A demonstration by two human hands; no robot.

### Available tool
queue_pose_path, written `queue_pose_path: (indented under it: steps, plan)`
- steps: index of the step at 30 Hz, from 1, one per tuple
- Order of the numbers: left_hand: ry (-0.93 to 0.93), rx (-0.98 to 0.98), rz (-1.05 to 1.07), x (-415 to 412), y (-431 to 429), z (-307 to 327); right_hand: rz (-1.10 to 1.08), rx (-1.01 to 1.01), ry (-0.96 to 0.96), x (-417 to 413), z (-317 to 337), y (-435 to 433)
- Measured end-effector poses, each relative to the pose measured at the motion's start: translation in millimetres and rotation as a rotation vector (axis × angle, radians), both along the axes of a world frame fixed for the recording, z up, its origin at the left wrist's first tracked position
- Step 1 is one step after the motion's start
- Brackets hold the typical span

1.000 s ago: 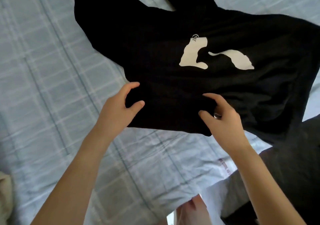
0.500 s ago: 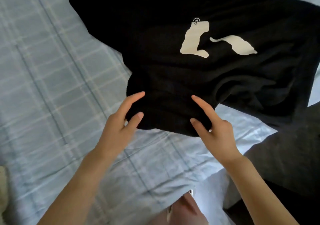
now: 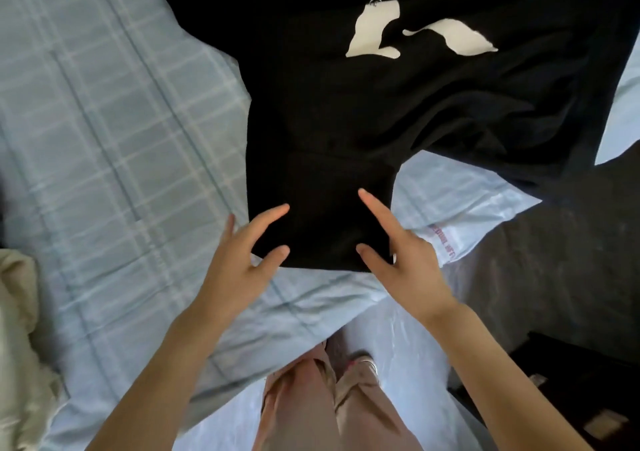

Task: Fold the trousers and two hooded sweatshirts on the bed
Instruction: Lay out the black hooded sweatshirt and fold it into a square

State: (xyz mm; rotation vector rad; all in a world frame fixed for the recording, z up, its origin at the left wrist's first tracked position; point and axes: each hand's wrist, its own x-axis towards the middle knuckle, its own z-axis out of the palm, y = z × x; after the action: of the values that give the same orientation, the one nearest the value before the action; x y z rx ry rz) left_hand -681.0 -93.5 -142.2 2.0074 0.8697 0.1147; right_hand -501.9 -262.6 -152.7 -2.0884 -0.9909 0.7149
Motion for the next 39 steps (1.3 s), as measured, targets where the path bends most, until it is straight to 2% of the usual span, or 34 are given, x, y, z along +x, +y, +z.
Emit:
queue_pose_path:
  steps: [2, 4, 6, 8, 10, 13, 16, 20, 23, 25, 28, 31, 36, 39]
  plan:
    - [-0.049, 0.096, 0.06, -8, -3, 20, -0.164, 0.077, 0.283, -5, 21, -5]
    - [-0.19, -0.111, 0.201, -17, -10, 42, -0.241, 0.167, 0.598, -7, 41, -13]
    - [-0.284, -0.355, 0.243, -24, -19, 54, -0.146, 0.237, 0.703, -9, 54, -25]
    - [-0.199, -0.427, 0.172, -29, -29, 47, 0.001, 0.181, 0.665, -14, 56, -35]
    - [-0.038, -0.408, 0.067, -35, -38, 29, 0.122, -0.003, 0.567, -25, 44, -46]
    - [0.135, -0.499, 0.059, -50, -52, 13, 0.148, -0.205, 0.553, -41, 26, -65]
    - [0.156, -0.591, 0.056, -71, -68, 11, 0.128, -0.237, 0.663, -42, 24, -82]
    - [0.122, -0.542, 0.064, -89, -98, 15, 0.113, -0.146, 0.951, -45, 30, -92]
    - [0.003, -0.567, 0.219, -93, -114, 18, 0.137, -0.133, 0.929, -51, 35, -98]
    - [-0.023, -0.511, 0.274, -94, -120, 20, 0.139, -0.176, 0.872, -59, 37, -103]
    - [-0.018, -0.427, 0.279, -93, -128, 24, 0.16, -0.274, 0.753, -73, 35, -117]
    - [-0.027, -0.514, 0.237, -97, -138, 25, 0.179, -0.317, 0.674, -79, 35, -127]
    - [0.098, -0.594, 0.102, -113, -145, 7, 0.031, -0.272, 0.79, -79, 24, -133]
    - [0.151, -0.439, 0.032, -116, -145, 3, -0.018, -0.232, 0.858, -84, 21, -134]
